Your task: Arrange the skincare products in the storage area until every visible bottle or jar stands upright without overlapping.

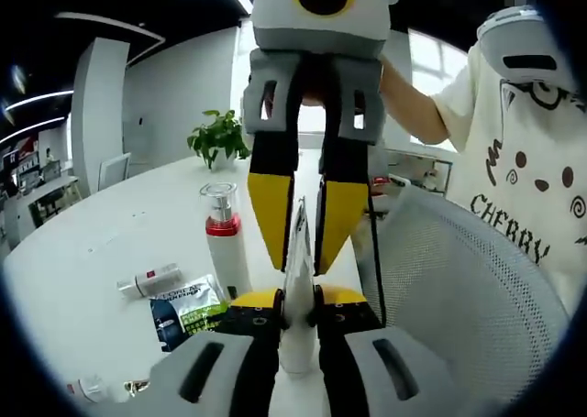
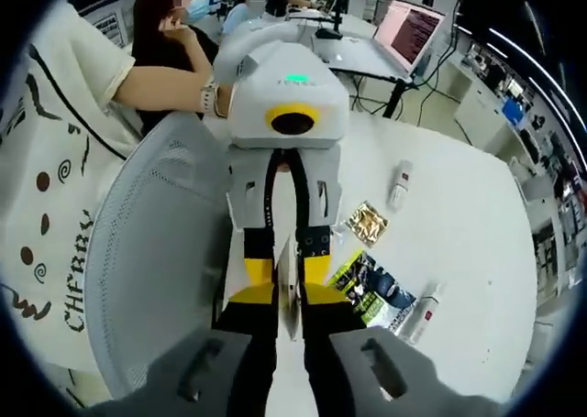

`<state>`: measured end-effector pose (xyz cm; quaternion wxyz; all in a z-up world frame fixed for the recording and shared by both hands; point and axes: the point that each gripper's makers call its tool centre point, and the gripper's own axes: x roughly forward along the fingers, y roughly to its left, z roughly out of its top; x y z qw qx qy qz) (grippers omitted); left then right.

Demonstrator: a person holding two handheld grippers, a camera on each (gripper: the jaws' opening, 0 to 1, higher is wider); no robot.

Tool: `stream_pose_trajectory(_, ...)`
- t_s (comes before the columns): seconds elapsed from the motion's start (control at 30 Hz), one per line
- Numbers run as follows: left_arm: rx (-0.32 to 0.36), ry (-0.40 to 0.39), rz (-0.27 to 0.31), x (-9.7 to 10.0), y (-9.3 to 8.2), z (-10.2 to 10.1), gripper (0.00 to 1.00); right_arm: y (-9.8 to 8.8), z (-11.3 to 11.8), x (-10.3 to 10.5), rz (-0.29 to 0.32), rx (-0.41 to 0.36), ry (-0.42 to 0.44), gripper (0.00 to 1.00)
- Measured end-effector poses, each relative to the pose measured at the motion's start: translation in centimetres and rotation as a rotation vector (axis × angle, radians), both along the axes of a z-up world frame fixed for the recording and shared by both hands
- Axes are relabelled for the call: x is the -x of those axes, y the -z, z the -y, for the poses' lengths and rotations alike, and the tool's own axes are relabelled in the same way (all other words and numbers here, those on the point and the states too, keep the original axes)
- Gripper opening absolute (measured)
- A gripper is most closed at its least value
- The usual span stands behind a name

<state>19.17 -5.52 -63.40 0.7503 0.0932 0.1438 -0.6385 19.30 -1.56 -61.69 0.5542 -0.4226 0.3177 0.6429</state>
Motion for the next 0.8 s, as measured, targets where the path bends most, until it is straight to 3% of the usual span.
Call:
stream_pose_trajectory(0.13, 0.002, -0.002, 0.000, -0.1, 0.0, -0.1, 0.09, 0.7, 0.1, 0.2, 0.012, 0.077, -0.043, 0.08)
stream_pose_trajectory(0.43, -0.002, 0.001, 0.006, -0.3, 0.2, -0.2, 0.13, 0.9, -0.1, 0.4, 0.001, 0.142, -0.063, 0.08)
stream_pose_trajectory(0.53, -0.062, 0.013, 0.019, 0.0, 1.6, -0.2, 0.27, 0.9, 0.0, 0.5, 0.003, 0.151, -0.068, 0.07)
stream_pose_trajectory(0.8, -0.156, -0.001, 0.023, 0.0, 3.6, -1.1, 0.28, 0.8, 0.2, 0.4, 0.003, 0.153, -0.071, 0.06)
